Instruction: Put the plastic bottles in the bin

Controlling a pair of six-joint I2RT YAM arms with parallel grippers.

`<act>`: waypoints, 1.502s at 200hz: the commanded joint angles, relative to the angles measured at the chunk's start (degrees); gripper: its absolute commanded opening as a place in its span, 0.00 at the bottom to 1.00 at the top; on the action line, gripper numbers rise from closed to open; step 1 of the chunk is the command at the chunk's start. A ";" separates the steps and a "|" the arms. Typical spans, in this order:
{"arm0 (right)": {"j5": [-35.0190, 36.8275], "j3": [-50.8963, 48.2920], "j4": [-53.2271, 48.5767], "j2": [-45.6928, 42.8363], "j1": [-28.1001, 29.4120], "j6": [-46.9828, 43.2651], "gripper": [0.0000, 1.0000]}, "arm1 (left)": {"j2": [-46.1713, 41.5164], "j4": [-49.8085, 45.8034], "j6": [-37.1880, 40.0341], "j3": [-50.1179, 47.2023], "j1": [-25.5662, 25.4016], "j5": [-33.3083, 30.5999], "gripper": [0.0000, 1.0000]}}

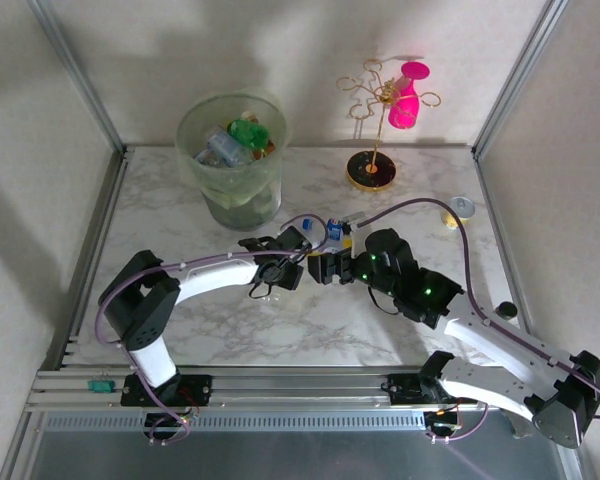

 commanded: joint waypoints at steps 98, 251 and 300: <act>8.88 2.26 1.80 -12.23 -0.32 0.85 0.96 | -21.98 -2.45 3.84 14.76 1.00 5.98 0.38; 5.76 3.60 1.90 -7.26 -0.32 0.30 0.96 | -2.64 0.18 -26.44 43.12 30.47 13.67 0.35; 5.44 3.46 2.34 -5.70 -0.34 0.03 0.96 | 2.89 0.76 -30.43 47.15 31.64 13.11 0.35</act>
